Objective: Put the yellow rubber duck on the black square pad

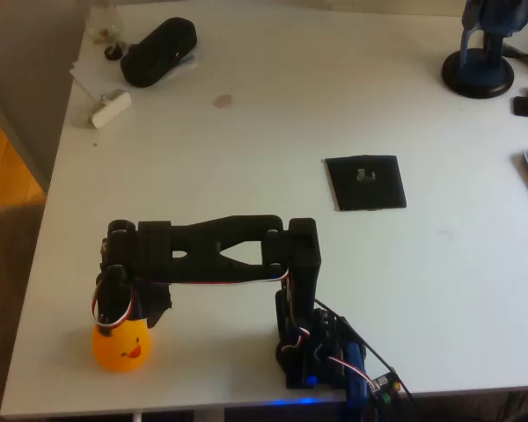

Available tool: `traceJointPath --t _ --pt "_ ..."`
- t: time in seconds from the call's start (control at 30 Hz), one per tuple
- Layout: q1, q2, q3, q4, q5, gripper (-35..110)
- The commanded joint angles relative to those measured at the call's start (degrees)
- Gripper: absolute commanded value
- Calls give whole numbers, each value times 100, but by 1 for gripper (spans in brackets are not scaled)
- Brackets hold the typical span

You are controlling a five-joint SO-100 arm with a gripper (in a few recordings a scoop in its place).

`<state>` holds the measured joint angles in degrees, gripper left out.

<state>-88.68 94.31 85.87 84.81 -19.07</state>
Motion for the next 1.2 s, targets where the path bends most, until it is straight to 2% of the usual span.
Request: traceJointPath --t 0.0,0.3,0.9,1.03,1.17 --pt "167 -88 26 26 -176 35" --pt "308 -1107 -26 -26 -272 36" --pt "299 -1134 -79 -105 -281 37" --pt "387 -993 -431 -650 -272 37" --pt "378 -896 -738 -703 -272 37"
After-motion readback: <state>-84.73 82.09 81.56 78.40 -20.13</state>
